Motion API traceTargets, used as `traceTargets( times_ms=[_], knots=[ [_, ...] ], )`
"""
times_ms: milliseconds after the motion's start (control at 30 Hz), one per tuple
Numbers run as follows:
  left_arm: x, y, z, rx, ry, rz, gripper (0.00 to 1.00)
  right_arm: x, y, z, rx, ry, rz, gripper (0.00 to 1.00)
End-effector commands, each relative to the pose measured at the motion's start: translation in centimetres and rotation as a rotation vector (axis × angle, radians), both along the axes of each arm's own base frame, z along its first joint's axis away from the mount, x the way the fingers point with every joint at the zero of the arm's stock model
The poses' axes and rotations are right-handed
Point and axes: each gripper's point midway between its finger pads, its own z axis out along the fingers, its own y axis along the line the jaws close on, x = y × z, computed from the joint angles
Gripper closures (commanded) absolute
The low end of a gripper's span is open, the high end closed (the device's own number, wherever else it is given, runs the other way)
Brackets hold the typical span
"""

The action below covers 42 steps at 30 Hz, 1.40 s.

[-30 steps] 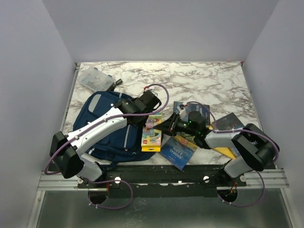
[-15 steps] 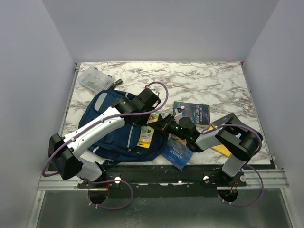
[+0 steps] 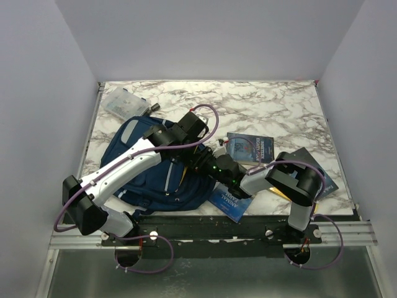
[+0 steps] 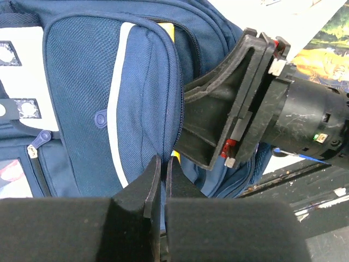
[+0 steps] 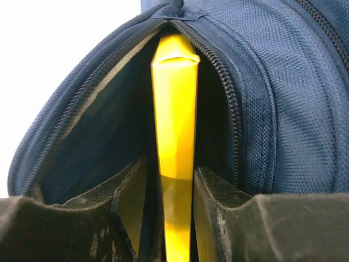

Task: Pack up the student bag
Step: Place the stationery in the student bag.

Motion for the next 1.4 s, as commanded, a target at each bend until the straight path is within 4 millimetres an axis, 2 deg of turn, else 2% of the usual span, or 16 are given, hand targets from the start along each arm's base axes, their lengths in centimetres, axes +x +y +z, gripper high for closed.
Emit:
traceTargets(
  times_ms=[0,133,233,367,433,567,633,900,1100,1167,1267,1300,1367],
  knots=[
    [-0.2,-2.1,3.0,-0.139,-0.037,-0.042,1.00,1.4,-0.8,-0.9,-0.030,-0.050,-0.105,0.54],
    [-0.1,-1.8,3.1,-0.140,-0.049,-0.028,1.00,0.1,-1.8,-1.6,-0.146,-0.042,-0.061,0.41],
    [0.0,-1.6,3.0,-0.148,-0.051,-0.025,1.00,-1.1,-3.0,-2.9,-0.233,0.001,-0.032,0.37],
    [-0.3,-1.6,3.1,-0.161,-0.043,-0.034,1.00,-2.6,-3.3,-3.5,-0.307,0.010,0.055,0.36],
    [-0.6,-1.8,3.1,-0.178,-0.032,-0.046,1.00,-2.8,-2.8,-3.1,-0.321,-0.012,0.087,0.36],
    [-1.0,-2.5,3.7,-0.221,-0.027,-0.070,1.00,-1.3,0.6,-1.4,-0.321,-0.094,0.146,0.39],
    [-0.8,-2.3,3.7,-0.216,-0.033,-0.059,1.00,-0.8,1.1,-1.2,-0.334,-0.095,0.153,0.40],
    [-0.6,-1.4,2.1,-0.204,-0.020,-0.033,1.00,-2.2,-4.8,-3.7,-0.385,-0.022,0.157,0.34],
    [0.6,-1.1,1.1,-0.256,0.005,0.014,1.00,-0.9,-4.8,-2.6,-0.440,-0.138,0.183,0.32],
    [0.9,-0.8,0.9,-0.277,0.031,0.033,1.00,-1.8,-6.2,-2.2,-0.477,-0.188,0.197,0.32],
    [1.6,0.0,0.6,-0.292,0.033,0.062,1.00,-3.0,-9.4,-2.5,-0.632,-0.243,0.168,0.33],
    [1.8,-0.1,0.4,-0.302,0.041,0.065,1.00,-3.5,-10.0,-2.6,-0.690,-0.258,0.142,0.33],
    [2.4,-0.1,0.0,-0.328,0.070,0.089,1.00,-4.6,-9.6,-2.1,-0.716,-0.254,0.095,0.33]
  ],
)
